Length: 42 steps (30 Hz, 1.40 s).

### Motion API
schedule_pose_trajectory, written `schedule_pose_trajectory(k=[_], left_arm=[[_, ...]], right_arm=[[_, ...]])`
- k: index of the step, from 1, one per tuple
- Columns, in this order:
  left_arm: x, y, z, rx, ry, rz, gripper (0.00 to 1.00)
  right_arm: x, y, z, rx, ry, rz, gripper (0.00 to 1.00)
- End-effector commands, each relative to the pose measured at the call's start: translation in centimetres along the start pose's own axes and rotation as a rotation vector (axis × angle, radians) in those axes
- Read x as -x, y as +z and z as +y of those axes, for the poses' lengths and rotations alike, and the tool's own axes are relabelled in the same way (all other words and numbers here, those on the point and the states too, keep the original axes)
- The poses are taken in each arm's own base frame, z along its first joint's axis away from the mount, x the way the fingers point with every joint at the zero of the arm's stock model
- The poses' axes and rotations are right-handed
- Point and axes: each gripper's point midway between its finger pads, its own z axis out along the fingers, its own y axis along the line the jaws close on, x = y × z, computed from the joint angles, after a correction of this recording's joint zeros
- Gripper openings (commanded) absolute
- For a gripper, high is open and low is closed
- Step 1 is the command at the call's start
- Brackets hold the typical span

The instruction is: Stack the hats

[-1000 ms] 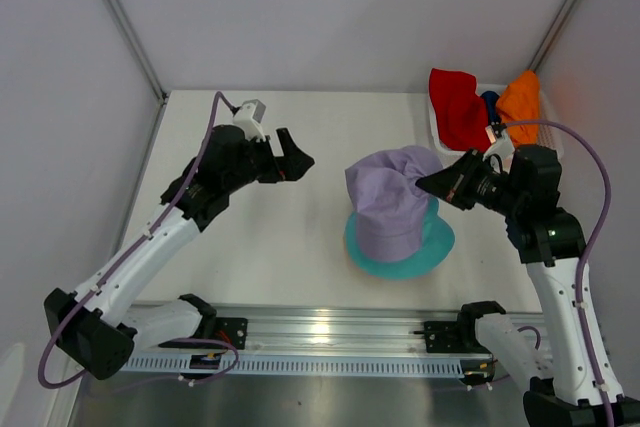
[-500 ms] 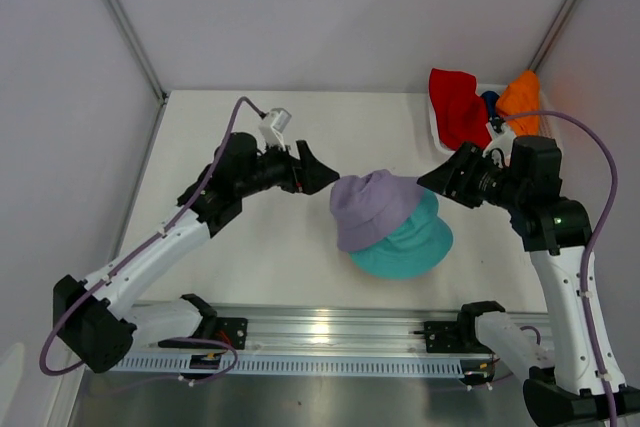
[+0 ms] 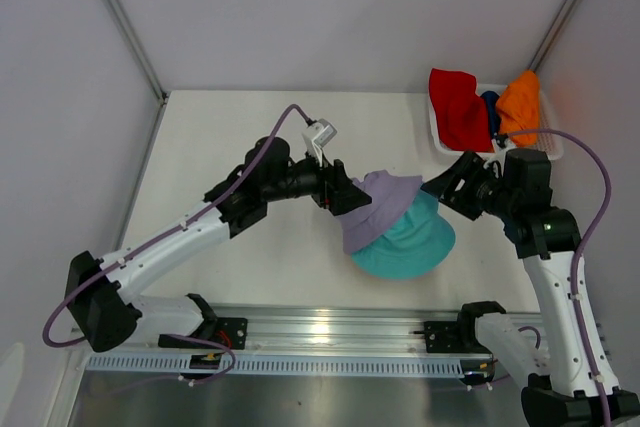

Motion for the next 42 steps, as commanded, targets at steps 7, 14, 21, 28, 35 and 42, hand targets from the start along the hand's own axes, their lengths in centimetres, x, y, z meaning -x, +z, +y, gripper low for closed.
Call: schedule_pose_trajectory(k=[7,14,21,28,35,42], left_arm=[[1.5,-0.1,-0.8,0.006,0.058,-0.037,0.86],[1.3,0.7,-0.7,0.012,0.056,-0.023,0.86],[1.4,0.7,-0.4,0.026,0.07,-0.023,0.86],[1.3,0.9,0.0,0.042,0.072,-0.022,0.86],[1.5,0.4,2.0,0.164,0.042,-0.046,0.88],[3.0,-2.8,5.6,0.354,-0.104,-0.203,0.95]], right_arm=[[3.2,1.4,2.8,0.126,0.045,-0.105,0.58],[2.2,3.0,1.9,0.112,0.061,-0.055,0.54],[1.8,4.1,1.9,0.109,0.082,-0.021,0.52],[1.2,5.0,2.8,0.113,0.077,0.018,0.33],[1.7,4.4,4.0,0.144,0.075,-0.001,0.0],[3.9,0.2,8.2,0.261,0.013,-0.087,0.0]])
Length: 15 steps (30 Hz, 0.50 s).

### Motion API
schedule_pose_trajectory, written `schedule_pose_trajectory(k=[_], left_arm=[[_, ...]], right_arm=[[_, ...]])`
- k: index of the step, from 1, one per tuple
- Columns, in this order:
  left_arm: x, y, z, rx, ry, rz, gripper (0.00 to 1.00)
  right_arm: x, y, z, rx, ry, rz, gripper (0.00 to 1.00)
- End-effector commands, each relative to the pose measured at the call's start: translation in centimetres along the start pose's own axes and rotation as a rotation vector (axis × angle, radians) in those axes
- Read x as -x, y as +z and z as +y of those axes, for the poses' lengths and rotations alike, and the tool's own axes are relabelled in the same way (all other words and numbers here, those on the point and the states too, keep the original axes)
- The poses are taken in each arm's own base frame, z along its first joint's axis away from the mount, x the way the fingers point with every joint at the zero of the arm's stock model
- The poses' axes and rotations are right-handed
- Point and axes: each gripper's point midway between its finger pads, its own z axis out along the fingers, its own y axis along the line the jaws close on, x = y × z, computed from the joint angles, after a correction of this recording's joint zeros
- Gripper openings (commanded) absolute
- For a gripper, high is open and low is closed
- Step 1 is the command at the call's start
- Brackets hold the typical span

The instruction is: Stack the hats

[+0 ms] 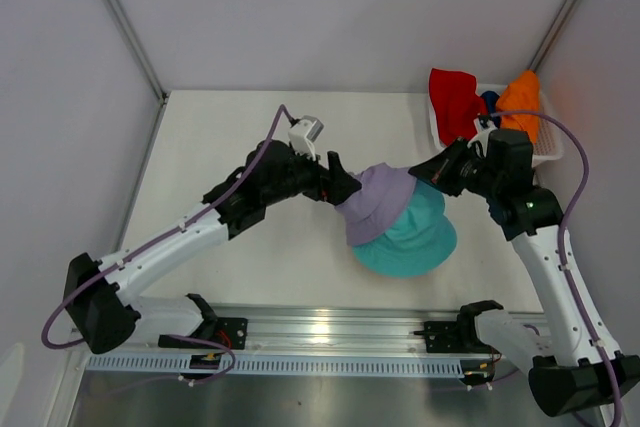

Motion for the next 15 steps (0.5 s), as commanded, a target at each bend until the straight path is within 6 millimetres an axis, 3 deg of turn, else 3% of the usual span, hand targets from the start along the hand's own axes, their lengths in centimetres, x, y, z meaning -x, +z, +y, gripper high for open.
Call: schedule_pose_trajectory(k=[1,6,9,12,13,15], left_arm=[[3.2,-2.3,1.1,0.069,-0.071,-0.152,0.95],[3.8,-2.9,2.2,0.121,-0.056,-0.166,0.97],[3.1,-2.8,4.1,0.21,-0.098,-0.145,0.97],[1.0,-2.8,6.9,0.313,-0.263,-0.122,0.98],[-2.0,-2.7,8.5,0.35,-0.327,-0.073,0.97],[-1.8,-2.1,7.5,0.231,-0.498,-0.112,0.97]], right_arm=[[2.2,-4.0,5.3,0.148,-0.082,-0.116,0.0],[1.5,-5.5,5.8,0.202,-0.085,-0.151,0.0],[0.9,-6.4,6.5,0.283,-0.083,-0.178,0.0],[0.8,-7.6,7.4,0.348,-0.078,-0.223,0.0],[0.9,-7.9,7.6,0.356,-0.08,-0.233,0.0],[0.9,-8.4,7.7,0.353,-0.094,-0.246,0.0]])
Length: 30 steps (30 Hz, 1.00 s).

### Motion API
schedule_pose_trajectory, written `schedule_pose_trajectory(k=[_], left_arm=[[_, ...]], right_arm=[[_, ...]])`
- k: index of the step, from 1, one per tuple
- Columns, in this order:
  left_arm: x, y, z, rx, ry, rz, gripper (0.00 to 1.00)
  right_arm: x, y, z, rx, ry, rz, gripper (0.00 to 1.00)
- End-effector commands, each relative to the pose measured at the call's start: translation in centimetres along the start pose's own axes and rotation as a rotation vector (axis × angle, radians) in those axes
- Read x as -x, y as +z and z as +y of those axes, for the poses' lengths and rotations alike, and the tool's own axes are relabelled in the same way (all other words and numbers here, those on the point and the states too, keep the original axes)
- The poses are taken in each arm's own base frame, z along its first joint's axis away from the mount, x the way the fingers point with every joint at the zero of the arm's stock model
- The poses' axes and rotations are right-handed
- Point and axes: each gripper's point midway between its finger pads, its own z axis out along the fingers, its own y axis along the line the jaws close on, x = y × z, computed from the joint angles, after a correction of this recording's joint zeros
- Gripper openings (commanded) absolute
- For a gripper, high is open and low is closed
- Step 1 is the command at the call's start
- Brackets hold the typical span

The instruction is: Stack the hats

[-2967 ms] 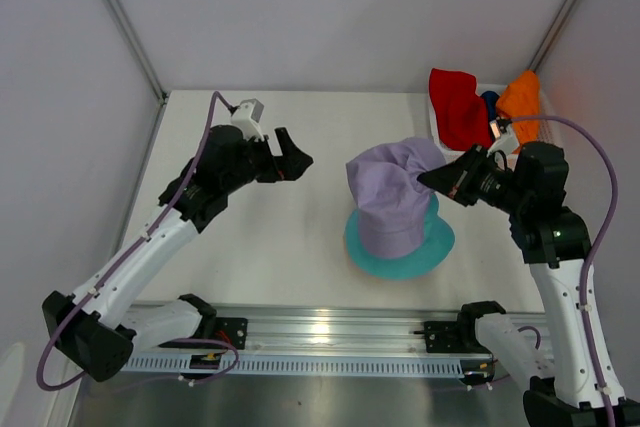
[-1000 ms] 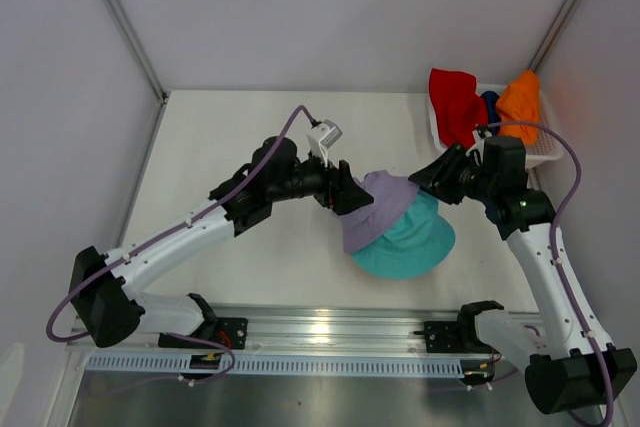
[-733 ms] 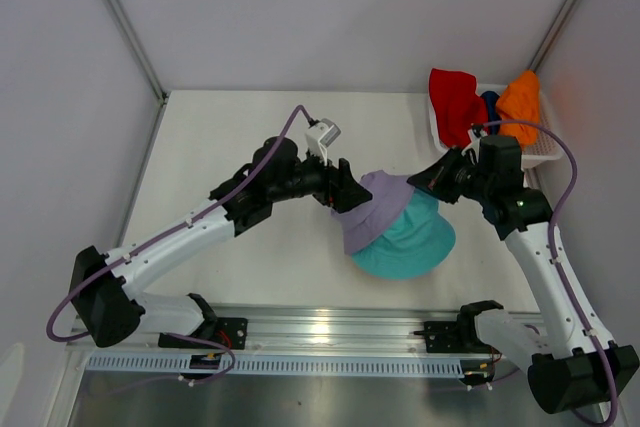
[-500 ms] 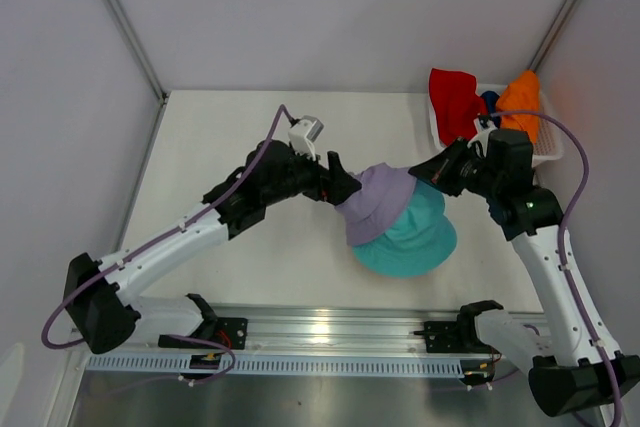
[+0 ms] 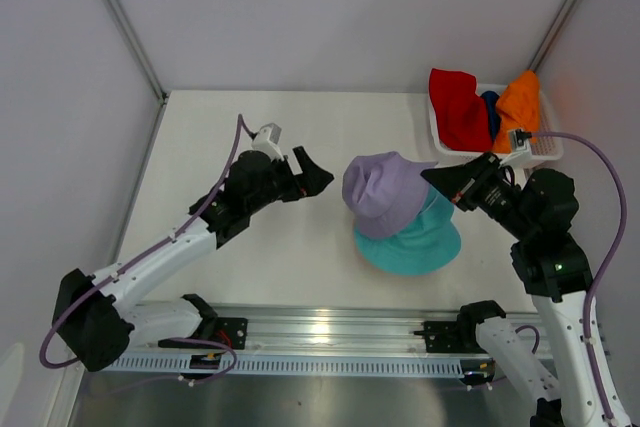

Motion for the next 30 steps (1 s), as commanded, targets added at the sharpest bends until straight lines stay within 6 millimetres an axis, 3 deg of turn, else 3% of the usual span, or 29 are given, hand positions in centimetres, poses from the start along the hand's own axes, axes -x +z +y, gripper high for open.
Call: schedule_pose_trajectory(k=[1,2,5,16,22,26,30], left_arm=[[-1.7,0.2,1.3,-0.033,-0.307,0.011,0.97],[-2.6,0.5,1.4,-0.086,-0.378,-0.01,0.97],[-2.2,0.3,-0.2,-0.189,-0.403,-0.019,0.96],[-2.8,1.9,-0.9,-0.177,-0.356,0.072,0.95],[-2.0,2.6,-1.5,-0.182,-0.32,0.072,0.95],[-1.9,3.2,-1.6,-0.16,-0.255,0.097,0.94],[-1.8,3.8,-1.9,-0.16,-0.23,0.122,0.94]], right_arm=[[1.3,-0.4,2.0,0.068,-0.031,-0.053,0.0],[1.3,-0.5,1.6,0.047,-0.046,-0.055,0.0],[0.4,-1.1,0.3,-0.01,-0.053,-0.033,0.0],[-0.3,-4.8,-2.1,-0.15,-0.09,-0.1,0.0],[-1.1,-7.3,-5.7,-0.305,-0.088,-0.161,0.0],[-1.4,-10.5,-9.2,-0.468,-0.08,-0.256,0.0],[-2.7,-10.4,-11.7,-0.54,-0.105,-0.206,0.1]])
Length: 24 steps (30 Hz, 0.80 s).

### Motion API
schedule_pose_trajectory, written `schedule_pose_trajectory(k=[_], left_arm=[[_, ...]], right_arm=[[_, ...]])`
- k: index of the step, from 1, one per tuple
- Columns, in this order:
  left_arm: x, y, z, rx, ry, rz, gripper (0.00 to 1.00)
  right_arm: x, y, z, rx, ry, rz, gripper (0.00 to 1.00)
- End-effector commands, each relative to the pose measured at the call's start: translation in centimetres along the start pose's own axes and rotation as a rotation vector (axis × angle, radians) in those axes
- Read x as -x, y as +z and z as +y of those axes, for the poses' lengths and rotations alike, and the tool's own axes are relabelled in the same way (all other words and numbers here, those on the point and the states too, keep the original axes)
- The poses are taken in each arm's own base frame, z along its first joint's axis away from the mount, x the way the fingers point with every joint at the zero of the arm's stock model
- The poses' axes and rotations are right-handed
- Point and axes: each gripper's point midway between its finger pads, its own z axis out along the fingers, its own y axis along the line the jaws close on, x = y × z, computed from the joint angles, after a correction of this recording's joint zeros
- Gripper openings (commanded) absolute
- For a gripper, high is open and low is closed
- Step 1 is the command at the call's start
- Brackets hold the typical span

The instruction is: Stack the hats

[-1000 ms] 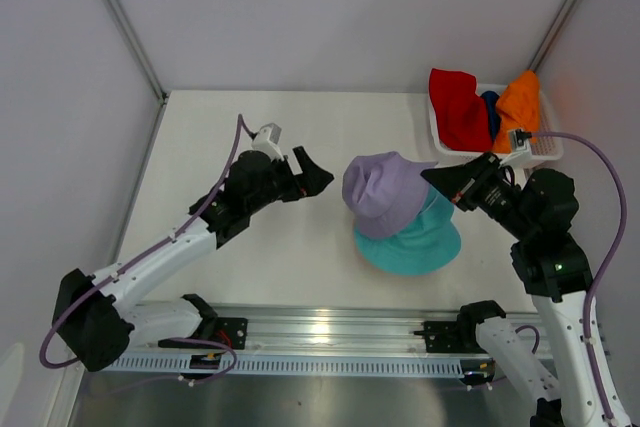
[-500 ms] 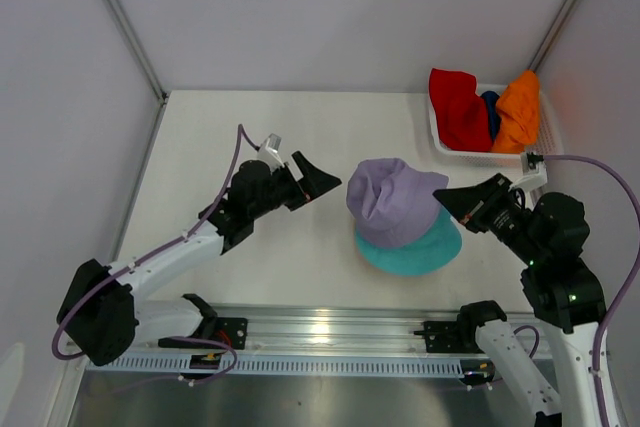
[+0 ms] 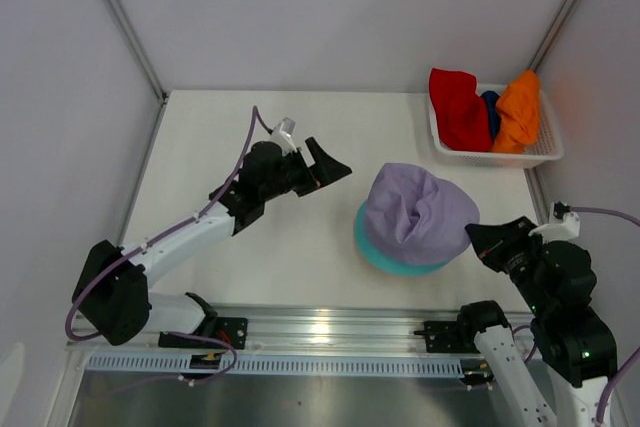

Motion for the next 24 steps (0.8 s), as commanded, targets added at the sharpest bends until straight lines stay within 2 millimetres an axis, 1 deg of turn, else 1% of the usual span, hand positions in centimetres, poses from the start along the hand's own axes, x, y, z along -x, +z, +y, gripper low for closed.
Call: schedule_pose_trajectory(k=[1,2,3,4,5,6,7,8,9,10,11,12,13,14,15,16,18,20,23,24], left_arm=[[0.3,0.3,-1.4,-0.033,0.057,0.027,0.93],[0.2,0.5,-1.4,-0.034,0.056,0.034,0.93],[0.2,0.5,-1.9,-0.05,0.059,0.039,0.93],[0.1,0.5,-1.9,-0.05,0.062,0.043,0.93],[0.1,0.6,-2.2,-0.058,0.067,0.046,0.93],[0.1,0.5,-2.4,-0.062,0.072,0.051,0.93],[0.0,0.5,-2.6,-0.067,0.085,0.056,0.93],[0.0,0.5,-2.9,-0.074,0.095,0.06,0.93],[0.3,0.5,-3.4,-0.083,0.104,0.059,0.93],[-0.1,0.5,-3.4,-0.091,0.118,0.08,0.93],[-0.1,0.4,-3.9,-0.105,0.129,0.085,0.93],[-0.2,0.5,-4.2,-0.111,0.137,0.093,0.93],[-0.5,0.5,-4.3,-0.119,0.145,0.113,0.93],[-0.6,0.5,-4.5,-0.128,0.149,0.12,0.93],[-0.9,0.7,-4.3,-0.128,0.15,0.134,0.93],[-1.2,0.7,-4.5,-0.138,0.15,0.148,0.93],[-1.4,0.9,-4.5,-0.145,0.155,0.159,0.92],[-1.3,0.8,-4.9,-0.158,0.163,0.169,0.92],[-1.7,0.8,-4.9,-0.165,0.194,0.195,0.92],[-1.6,0.7,-5.2,-0.173,0.2,0.199,0.92]], right_arm=[[-2.0,1.6,-4.3,-0.163,-0.045,0.047,0.13],[-2.8,2.1,-4.7,-0.174,-0.037,0.077,0.14],[-3.8,2.5,-4.8,-0.16,-0.032,0.119,0.14],[-4.1,3.1,-4.9,-0.154,-0.027,0.125,0.14],[-5.6,3.8,-5.4,-0.152,-0.013,0.175,0.13],[-6.3,4.0,-5.2,-0.13,-0.006,0.2,0.13],[-6.5,4.4,-5.3,-0.123,-0.002,0.202,0.13],[-7.1,4.8,-5.9,-0.14,0.004,0.216,0.15],[-7.1,4.9,-6.2,-0.153,0.006,0.207,0.17],[-7.0,5.0,-6.5,-0.17,0.006,0.204,0.23],[-6.8,4.9,-6.6,-0.181,0.007,0.193,0.26],[-6.5,4.9,-6.9,-0.199,0.007,0.177,0.28],[-6.2,4.9,-7.6,-0.242,0.007,0.162,0.29],[-5.9,4.9,-8.0,-0.268,0.013,0.15,0.29],[-5.8,5.0,-8.4,-0.29,0.013,0.143,0.28],[-5.9,5.3,-8.4,-0.298,0.017,0.149,0.24],[-6.6,5.9,-8.4,-0.288,0.028,0.178,0.22],[-6.9,6.6,-7.9,-0.268,0.059,0.193,0.22],[-6.0,7.0,-6.8,-0.245,0.069,0.181,0.34],[-5.2,6.9,-6.1,-0.233,0.065,0.167,0.41]])
